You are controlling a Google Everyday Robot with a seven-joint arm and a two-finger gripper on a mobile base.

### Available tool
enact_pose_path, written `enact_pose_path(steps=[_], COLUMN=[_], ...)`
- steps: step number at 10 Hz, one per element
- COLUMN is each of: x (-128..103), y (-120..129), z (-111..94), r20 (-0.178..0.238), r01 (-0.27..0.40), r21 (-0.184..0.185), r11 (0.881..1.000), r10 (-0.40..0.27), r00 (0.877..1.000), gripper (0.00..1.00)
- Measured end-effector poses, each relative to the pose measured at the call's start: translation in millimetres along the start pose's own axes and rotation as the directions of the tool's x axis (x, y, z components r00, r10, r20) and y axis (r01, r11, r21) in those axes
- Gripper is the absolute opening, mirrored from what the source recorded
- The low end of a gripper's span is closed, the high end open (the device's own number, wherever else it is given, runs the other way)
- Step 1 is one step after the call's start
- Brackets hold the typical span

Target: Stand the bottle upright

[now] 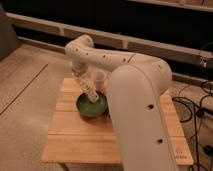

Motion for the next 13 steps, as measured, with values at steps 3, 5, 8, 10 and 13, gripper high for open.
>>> enact_pose_path(steps=[3,5,8,10,13], x=[-1,3,18,20,20], y=[24,32,33,33,32], z=[4,4,-8,-18,-18], r20=[0.127,0.175,0.183,0.187,0.187], r01=[0.005,0.001,0.014,0.029,0.029], r21=[-0.063,-0.087,-0.048,-0.021,-0.02], r11=[0.998,0.996,0.999,0.999,0.999], r10=[0.003,0.014,-0.005,-0.024,-0.025], r00=[0.992,0.984,0.983,0.982,0.982], gripper=[0.14,0.14,0.14,0.14,0.14])
